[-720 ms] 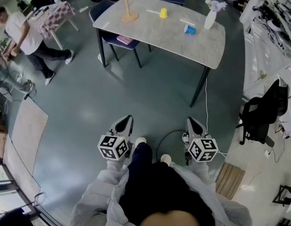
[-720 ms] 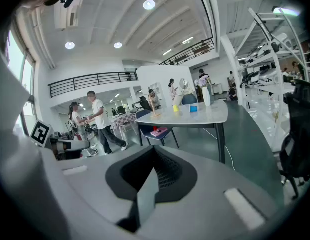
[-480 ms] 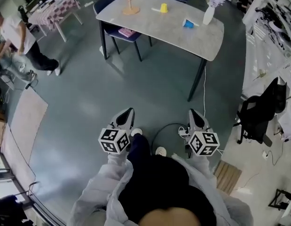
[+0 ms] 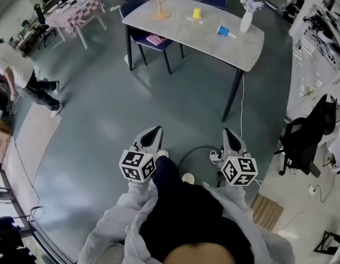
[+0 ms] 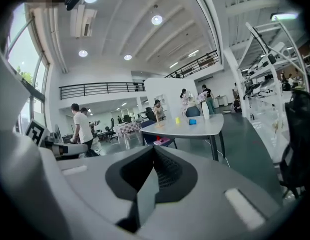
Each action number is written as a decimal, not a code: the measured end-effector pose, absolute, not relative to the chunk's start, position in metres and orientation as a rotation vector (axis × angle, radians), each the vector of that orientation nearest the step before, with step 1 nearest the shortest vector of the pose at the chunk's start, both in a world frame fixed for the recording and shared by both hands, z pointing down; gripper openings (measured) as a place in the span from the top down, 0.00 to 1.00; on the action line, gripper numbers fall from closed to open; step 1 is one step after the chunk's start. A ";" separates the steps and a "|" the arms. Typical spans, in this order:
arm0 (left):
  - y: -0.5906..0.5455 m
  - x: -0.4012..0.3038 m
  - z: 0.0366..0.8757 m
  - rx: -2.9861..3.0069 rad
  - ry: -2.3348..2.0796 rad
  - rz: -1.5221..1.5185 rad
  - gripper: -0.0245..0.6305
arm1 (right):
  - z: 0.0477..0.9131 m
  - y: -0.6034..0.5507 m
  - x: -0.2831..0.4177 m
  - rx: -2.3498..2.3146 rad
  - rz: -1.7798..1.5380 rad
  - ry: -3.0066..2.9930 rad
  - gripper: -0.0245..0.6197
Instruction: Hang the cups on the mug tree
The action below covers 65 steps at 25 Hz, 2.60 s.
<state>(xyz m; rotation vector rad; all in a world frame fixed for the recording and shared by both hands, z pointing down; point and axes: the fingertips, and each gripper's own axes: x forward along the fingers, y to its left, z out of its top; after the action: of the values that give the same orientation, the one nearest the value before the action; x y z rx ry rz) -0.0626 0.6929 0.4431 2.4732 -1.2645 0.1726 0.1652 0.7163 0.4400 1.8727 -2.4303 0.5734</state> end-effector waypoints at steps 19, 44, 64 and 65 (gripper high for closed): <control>0.621 -0.058 0.452 2.437 -1.314 0.180 0.95 | 0.441 0.625 0.158 1.719 0.560 -2.521 0.63; 0.331 -0.102 0.441 2.465 -1.273 0.214 0.95 | 0.433 0.348 0.139 1.793 0.602 -2.468 0.63; 0.303 -0.114 0.480 2.417 -1.168 0.276 0.95 | 0.473 0.315 0.108 1.766 0.728 -2.412 0.64; 0.300 -0.113 0.481 2.417 -1.171 0.279 0.95 | 0.475 0.313 0.108 1.759 0.730 -2.412 0.64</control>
<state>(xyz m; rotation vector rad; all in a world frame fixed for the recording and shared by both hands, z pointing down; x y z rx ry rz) -0.1131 0.3003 0.4808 2.4168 -1.1707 0.2791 0.1080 0.3128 0.4747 1.7588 -2.4124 0.7300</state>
